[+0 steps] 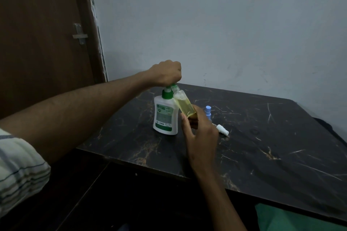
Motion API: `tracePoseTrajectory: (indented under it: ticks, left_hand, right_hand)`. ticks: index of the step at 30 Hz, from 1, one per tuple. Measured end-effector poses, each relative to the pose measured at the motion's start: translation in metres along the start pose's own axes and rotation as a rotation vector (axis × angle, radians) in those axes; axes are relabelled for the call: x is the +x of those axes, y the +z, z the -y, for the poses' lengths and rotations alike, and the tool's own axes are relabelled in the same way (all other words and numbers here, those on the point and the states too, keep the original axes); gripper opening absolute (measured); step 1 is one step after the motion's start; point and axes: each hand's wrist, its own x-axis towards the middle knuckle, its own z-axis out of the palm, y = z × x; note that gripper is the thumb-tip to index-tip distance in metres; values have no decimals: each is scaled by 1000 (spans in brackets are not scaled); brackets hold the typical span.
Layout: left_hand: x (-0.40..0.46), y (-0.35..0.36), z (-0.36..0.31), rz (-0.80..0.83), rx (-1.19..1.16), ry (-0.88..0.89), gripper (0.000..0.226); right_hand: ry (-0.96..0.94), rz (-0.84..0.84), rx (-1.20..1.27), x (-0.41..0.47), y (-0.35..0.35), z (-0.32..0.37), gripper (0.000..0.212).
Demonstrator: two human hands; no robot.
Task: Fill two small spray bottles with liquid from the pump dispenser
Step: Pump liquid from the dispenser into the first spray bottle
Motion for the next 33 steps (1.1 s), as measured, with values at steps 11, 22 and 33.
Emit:
tracePoseTrajectory:
  ticks: [11, 22, 33]
  left_hand:
    - [4, 3, 4, -2, -2, 14, 13]
    - [1, 4, 3, 14, 31, 27, 11]
    - [0, 5, 3, 48, 84, 20, 10]
  right_hand:
    - [12, 0, -7, 0, -1, -1, 32]
    - [4, 0, -17, 0, -2, 0, 32]
    - [2, 11, -14, 0, -2, 0, 33]
